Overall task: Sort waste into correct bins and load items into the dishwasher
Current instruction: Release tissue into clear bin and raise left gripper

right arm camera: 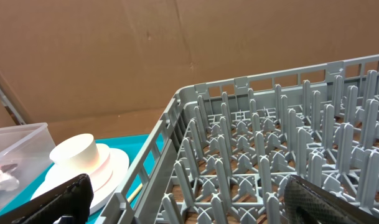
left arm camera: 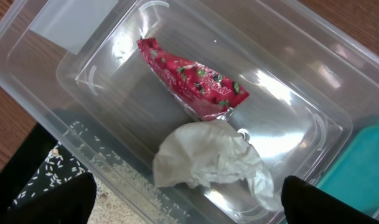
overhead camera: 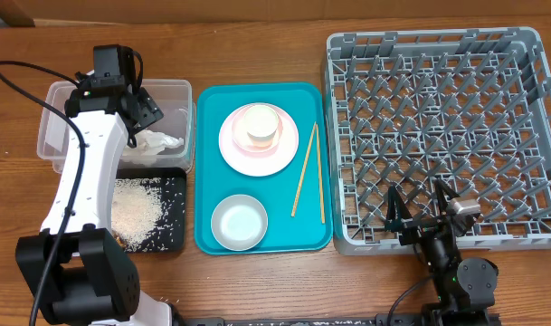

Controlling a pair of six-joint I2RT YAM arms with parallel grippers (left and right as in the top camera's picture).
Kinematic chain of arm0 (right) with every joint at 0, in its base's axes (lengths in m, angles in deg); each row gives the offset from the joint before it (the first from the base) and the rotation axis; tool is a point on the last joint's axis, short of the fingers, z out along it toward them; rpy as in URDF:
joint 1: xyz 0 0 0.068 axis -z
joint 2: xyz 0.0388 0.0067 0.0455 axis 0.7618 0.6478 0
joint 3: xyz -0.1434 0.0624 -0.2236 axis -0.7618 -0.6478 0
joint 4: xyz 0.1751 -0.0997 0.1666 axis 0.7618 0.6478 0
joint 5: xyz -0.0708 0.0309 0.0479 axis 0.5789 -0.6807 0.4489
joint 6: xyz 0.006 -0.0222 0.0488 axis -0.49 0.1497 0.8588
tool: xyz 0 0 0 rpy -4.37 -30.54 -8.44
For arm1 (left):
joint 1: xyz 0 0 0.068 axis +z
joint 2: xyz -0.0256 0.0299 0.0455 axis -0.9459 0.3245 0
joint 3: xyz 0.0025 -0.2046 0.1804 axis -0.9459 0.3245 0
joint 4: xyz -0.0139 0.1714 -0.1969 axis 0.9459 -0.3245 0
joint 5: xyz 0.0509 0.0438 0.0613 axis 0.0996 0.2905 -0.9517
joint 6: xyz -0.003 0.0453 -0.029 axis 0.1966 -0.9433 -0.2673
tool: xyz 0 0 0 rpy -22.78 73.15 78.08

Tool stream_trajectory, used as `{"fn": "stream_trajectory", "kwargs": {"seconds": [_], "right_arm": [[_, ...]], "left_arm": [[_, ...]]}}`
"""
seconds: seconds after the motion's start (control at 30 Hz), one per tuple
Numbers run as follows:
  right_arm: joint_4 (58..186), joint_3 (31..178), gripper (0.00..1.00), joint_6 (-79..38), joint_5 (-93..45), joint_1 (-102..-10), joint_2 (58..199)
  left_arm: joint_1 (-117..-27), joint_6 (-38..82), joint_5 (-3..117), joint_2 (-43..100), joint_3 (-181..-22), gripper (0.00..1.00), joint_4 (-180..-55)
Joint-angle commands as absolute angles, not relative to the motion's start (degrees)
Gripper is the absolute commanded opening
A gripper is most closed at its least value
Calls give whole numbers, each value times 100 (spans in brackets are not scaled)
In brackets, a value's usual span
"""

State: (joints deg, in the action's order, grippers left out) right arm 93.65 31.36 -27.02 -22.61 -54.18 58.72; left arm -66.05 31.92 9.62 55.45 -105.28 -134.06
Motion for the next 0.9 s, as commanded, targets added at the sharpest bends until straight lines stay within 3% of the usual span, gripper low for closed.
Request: {"fn": "stream_trajectory", "kwargs": {"seconds": [0.0, 0.37, 0.5, 0.87], "right_arm": [[9341, 3077, 100, -2719, -2208, -5444, 5804], [9341, 3077, 100, -2719, -2206, -5444, 5804], [9339, 3077, 100, -2719, -2206, -5444, 5804], [9339, 3077, 100, -2719, -2206, -5444, 5804]], "left_arm": [[-6572, 3100, 807, 5184, -10855, 99, -13419], [-6498, 3143, 885, 3984, -11240, 100, -13563], [-5934, 3283, 1524, 3464, -11240, 100, -13670], [-5492, 3364, 1751, 3379, -11236, 100, -13935]]}}
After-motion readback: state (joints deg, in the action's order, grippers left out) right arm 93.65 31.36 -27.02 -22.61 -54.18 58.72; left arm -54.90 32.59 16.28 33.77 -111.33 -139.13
